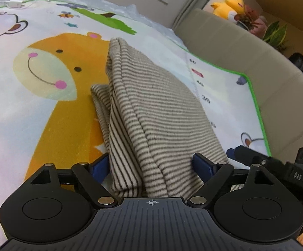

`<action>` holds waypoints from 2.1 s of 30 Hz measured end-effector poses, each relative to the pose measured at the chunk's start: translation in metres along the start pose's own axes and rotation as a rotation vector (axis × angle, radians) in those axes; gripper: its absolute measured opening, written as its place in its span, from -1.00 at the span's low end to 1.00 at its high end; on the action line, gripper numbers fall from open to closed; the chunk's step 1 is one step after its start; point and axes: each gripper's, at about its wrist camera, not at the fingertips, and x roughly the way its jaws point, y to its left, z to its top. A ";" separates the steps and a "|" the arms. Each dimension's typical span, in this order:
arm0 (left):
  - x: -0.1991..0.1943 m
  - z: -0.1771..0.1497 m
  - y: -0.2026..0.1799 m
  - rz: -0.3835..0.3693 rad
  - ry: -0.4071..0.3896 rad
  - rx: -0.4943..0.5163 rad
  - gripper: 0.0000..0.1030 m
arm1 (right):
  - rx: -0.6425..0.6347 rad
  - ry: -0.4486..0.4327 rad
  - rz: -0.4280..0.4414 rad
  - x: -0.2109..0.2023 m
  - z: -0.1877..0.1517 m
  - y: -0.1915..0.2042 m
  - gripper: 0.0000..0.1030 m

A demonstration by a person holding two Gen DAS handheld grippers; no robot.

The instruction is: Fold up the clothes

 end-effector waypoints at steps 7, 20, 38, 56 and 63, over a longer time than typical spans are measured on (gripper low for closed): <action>0.013 0.004 0.002 0.007 0.002 -0.050 0.79 | -0.042 0.084 -0.015 0.025 0.016 0.001 0.69; 0.015 0.003 -0.005 0.033 0.012 -0.011 0.66 | -0.113 0.270 0.091 0.059 0.023 0.016 0.30; -0.043 0.058 0.097 0.084 -0.186 -0.077 0.28 | -0.161 0.219 0.192 0.167 0.049 0.109 0.09; -0.044 0.065 0.146 0.105 -0.218 -0.143 0.40 | -0.437 0.075 0.168 0.173 0.043 0.162 0.21; -0.072 0.071 0.139 0.146 -0.302 -0.095 0.39 | -0.560 0.129 0.091 0.183 -0.006 0.173 0.32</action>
